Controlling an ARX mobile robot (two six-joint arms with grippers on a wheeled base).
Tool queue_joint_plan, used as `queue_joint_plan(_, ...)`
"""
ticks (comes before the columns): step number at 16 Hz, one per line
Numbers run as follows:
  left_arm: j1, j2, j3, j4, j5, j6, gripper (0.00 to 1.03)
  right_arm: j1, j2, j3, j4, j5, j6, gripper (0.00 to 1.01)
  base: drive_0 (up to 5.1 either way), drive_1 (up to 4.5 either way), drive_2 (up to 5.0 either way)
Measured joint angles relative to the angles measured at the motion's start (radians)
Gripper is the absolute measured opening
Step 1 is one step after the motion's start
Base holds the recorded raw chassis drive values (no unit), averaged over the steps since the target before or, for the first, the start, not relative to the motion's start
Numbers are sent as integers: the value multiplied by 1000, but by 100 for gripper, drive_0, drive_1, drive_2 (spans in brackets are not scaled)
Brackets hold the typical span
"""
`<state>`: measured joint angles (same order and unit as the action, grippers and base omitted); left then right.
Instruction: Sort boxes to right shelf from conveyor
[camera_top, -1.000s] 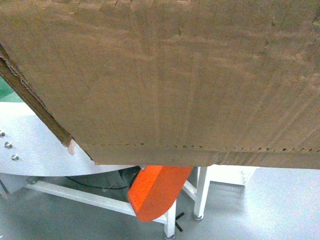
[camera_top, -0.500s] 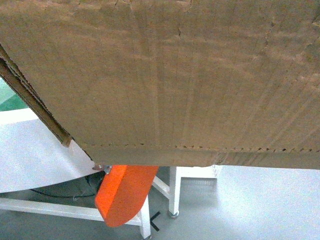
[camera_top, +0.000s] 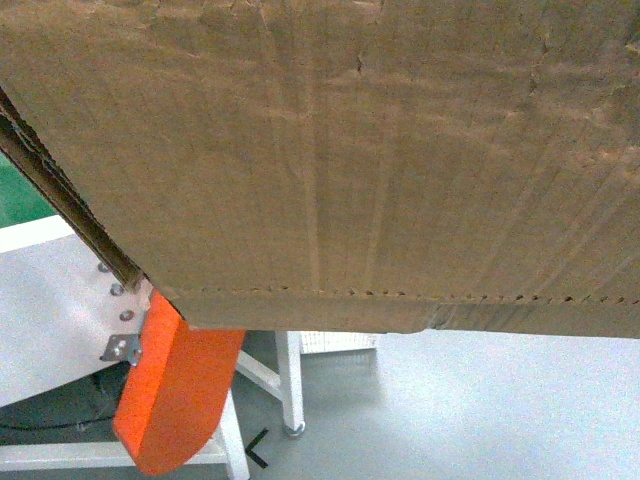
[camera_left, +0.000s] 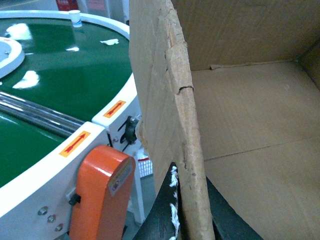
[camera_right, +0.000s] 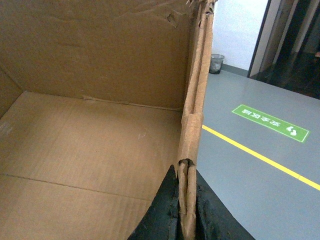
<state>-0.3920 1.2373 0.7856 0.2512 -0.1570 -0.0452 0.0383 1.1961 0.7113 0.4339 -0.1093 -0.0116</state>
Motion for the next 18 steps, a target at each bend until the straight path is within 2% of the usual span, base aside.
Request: queue_joint_plan(18,0,0,0,0,0,0,3,0,0,0,0,0,0,4,-161,-161,-161)
